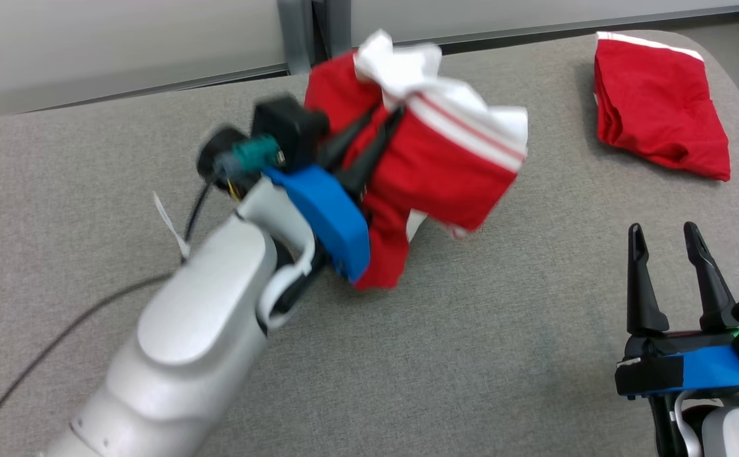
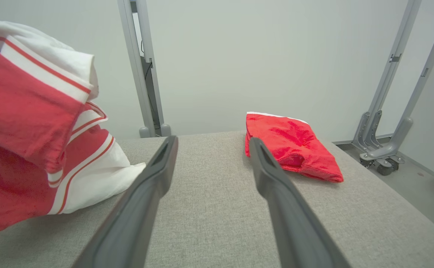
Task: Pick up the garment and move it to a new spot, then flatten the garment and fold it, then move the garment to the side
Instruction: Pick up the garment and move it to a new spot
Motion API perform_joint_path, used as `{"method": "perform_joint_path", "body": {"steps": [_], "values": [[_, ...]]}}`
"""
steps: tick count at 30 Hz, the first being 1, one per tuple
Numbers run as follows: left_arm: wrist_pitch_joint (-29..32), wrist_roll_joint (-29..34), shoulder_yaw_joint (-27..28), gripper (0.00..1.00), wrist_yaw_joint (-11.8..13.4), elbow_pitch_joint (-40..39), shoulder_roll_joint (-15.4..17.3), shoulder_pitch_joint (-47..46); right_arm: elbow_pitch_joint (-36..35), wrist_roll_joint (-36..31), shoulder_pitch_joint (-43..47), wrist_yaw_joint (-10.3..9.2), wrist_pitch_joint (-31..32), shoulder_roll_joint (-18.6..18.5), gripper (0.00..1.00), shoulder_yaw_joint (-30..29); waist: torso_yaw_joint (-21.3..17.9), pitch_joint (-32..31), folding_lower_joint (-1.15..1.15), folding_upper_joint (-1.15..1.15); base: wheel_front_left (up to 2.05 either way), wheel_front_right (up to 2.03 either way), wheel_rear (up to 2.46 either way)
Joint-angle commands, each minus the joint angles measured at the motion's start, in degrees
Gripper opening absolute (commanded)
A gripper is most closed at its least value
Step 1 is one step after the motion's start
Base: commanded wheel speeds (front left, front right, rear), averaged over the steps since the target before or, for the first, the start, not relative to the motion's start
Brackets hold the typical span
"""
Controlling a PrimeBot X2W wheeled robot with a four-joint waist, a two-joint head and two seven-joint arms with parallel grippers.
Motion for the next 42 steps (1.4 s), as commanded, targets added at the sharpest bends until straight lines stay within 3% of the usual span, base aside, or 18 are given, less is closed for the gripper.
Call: {"method": "perform_joint_path", "body": {"steps": [1,13,14,15,21,29,35,42], "values": [[-1.09,-0.34,-0.83,0.0,0.52,-0.41,-0.08,4.05,-0.05,-0.09,0.33,-0.02,0.08,0.14,1.0,0.03,0.63,-0.07,0.01,0.0,0.0,0.0,0.0],[-5.26,-1.43,-5.51,0.0,2.09,-3.15,-0.22,20.34,0.53,-0.62,1.49,-0.02,0.72,0.13,1.0,0.01,3.14,-1.75,0.01,0.0,0.0,0.0,0.0],[-5.97,-0.96,-5.64,0.94,2.33,-3.43,-0.27,20.65,0.62,-0.68,1.69,-0.02,0.85,0.13,1.0,-0.01,3.44,-2.03,0.01,0.0,0.0,0.0,0.0],[-6.93,-0.52,-5.61,1.0,2.85,-3.81,-0.38,20.89,0.67,-0.79,1.86,-0.02,0.79,0.13,1.0,-0.05,3.76,-2.32,0.01,0.0,0.0,0.0,0.0],[-12.2,1.24,-3.38,1.0,5.8,-5.71,0.6,20.69,0.87,-1.23,2.33,-0.02,1.34,0.14,1.0,0.25,5.52,-4.15,0.01,0.0,0.0,0.0,0.0],[-17.25,2.33,3.03,1.0,10.55,-8.2,6.08,24.67,1.47,-1.0,4.1,-0.02,1.39,0.13,1.0,-0.01,7.94,-6.53,0.01,0.0,0.0,0.0,0.0],[-18.33,2.57,10.23,1.0,13.41,-11.56,10.34,30.74,1.61,-1.2,5.33,-0.02,1.67,0.13,1.0,-0.33,9.6,-7.96,0.01,0.0,0.0,0.0,0.0],[-18.3,5.08,20.75,1.0,15.27,-17.31,11.72,39.92,1.61,-1.34,6.64,-0.02,1.99,0.12,1.0,-0.32,11.06,-9.52,0.01,0.0,0.0,0.0,0.0]]}}
